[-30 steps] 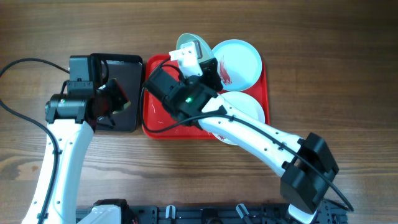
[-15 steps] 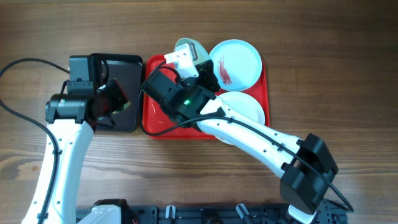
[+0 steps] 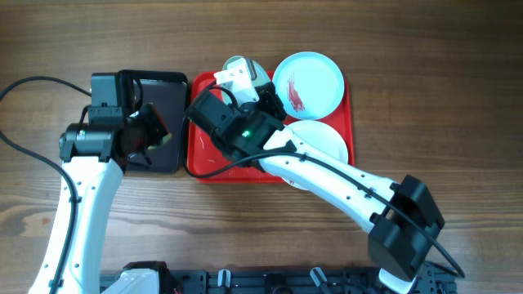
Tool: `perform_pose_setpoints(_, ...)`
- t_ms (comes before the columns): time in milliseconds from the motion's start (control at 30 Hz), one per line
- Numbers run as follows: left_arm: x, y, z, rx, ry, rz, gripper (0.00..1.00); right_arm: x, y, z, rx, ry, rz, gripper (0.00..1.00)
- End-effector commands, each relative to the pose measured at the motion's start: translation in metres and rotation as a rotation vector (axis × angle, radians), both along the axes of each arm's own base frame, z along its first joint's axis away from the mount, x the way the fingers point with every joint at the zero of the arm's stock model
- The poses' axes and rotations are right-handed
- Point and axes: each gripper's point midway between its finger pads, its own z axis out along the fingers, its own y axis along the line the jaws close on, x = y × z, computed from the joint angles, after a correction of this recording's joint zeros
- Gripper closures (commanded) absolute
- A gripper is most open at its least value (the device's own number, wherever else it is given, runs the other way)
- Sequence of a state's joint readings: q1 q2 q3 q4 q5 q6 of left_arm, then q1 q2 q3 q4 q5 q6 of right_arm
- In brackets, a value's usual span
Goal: Clean dirty plates on tray and stack at the side
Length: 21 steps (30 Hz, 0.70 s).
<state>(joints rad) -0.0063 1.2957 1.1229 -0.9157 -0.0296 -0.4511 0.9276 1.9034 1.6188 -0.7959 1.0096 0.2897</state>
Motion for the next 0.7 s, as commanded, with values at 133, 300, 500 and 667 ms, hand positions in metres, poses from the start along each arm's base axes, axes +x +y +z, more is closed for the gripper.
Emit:
perform_pose_setpoints(133, 0.003, 0.004, 0.004, 0.029, -0.018, -0.014, 0.96, -0.004, 0.012, -0.038, 0.397, 0.362, 0.104, 0.96)
perform_pose_setpoints(300, 0.009, 0.005, 0.005, 0.087, -0.032, -0.113, 0.96, -0.004, 0.006, -0.037, 0.556, 0.490, 0.135, 0.96)
perform_pose_setpoints(500, 0.029, 0.020, -0.011, 0.220, -0.008, -0.177, 0.96, 0.002, -0.010, -0.020, 0.633, 0.504, 0.155, 0.96)
perform_pose_setpoints(667, 0.052, 0.028, -0.043, 0.268, 0.040, -0.179, 0.96, 0.001, -0.010, -0.013, 0.672, 0.511, 0.169, 0.96)
